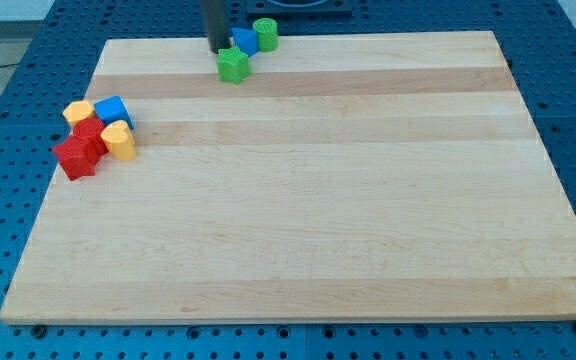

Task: Push the green star into the yellow heart

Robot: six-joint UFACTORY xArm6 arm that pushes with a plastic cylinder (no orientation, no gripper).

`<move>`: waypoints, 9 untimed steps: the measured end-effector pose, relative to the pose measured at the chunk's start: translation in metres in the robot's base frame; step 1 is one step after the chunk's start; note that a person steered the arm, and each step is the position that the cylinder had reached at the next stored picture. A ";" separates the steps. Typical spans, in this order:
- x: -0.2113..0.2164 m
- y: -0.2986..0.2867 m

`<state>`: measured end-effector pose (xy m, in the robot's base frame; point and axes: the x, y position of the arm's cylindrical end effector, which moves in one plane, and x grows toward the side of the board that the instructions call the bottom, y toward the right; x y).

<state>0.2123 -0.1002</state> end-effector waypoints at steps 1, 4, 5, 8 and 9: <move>0.021 0.009; 0.119 -0.017; 0.146 -0.003; 0.228 0.045; 0.255 0.035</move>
<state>0.4673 -0.0656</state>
